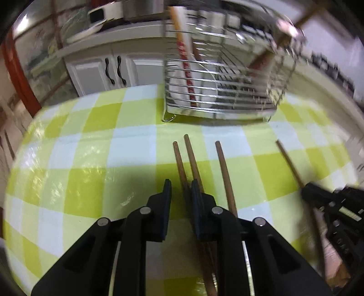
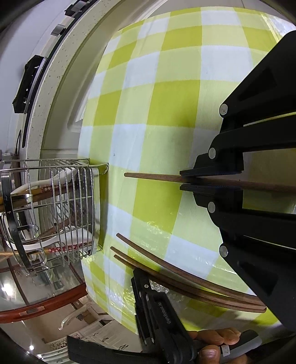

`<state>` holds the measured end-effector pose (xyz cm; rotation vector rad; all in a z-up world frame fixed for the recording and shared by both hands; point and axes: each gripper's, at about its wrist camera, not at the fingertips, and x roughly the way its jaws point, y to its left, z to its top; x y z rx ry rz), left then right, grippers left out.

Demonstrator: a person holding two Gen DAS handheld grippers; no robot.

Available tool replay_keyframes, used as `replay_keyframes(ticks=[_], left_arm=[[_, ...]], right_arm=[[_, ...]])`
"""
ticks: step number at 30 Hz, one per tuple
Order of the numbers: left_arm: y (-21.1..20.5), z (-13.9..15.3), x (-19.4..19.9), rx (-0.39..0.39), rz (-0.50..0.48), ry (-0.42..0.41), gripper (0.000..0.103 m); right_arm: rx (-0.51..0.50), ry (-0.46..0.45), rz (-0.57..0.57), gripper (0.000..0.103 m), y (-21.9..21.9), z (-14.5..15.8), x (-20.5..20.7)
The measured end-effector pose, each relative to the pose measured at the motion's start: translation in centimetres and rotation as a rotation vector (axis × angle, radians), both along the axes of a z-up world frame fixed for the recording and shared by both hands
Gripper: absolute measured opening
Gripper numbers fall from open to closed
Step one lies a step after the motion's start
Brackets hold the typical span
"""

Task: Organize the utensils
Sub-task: 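Lift both held chopsticks up toward the wire rack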

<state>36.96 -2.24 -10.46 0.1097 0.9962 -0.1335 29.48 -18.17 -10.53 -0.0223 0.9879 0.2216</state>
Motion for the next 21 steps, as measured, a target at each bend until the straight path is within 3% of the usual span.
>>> replay_keyframes(ticks=[7, 13, 17, 18, 21], left_arm=[[-1.0, 0.0, -0.6, 0.063, -0.018, 0.037, 0.016], [-1.1, 0.0, -1.6, 0.072, 0.001, 0.047, 0.016], [-1.4, 0.0, -2.9, 0.068, 0.022, 0.041, 0.015], [-1.5, 0.0, -3.0, 0.062, 0.01, 0.041, 0.01], [-1.0, 0.1, -2.9, 0.019, 0.005, 0.055, 0.008]], right_arm=[[-0.011, 0.013, -0.012, 0.007, 0.1, 0.0, 0.2], [-0.034, 0.012, -0.009, 0.007, 0.4, 0.0, 0.4], [-0.043, 0.012, -0.004, 0.007, 0.4, 0.0, 0.5], [-0.048, 0.009, -0.002, 0.007, 0.5, 0.0, 0.5], [-0.049, 0.006, 0.002, 0.007, 0.6, 0.0, 0.6]])
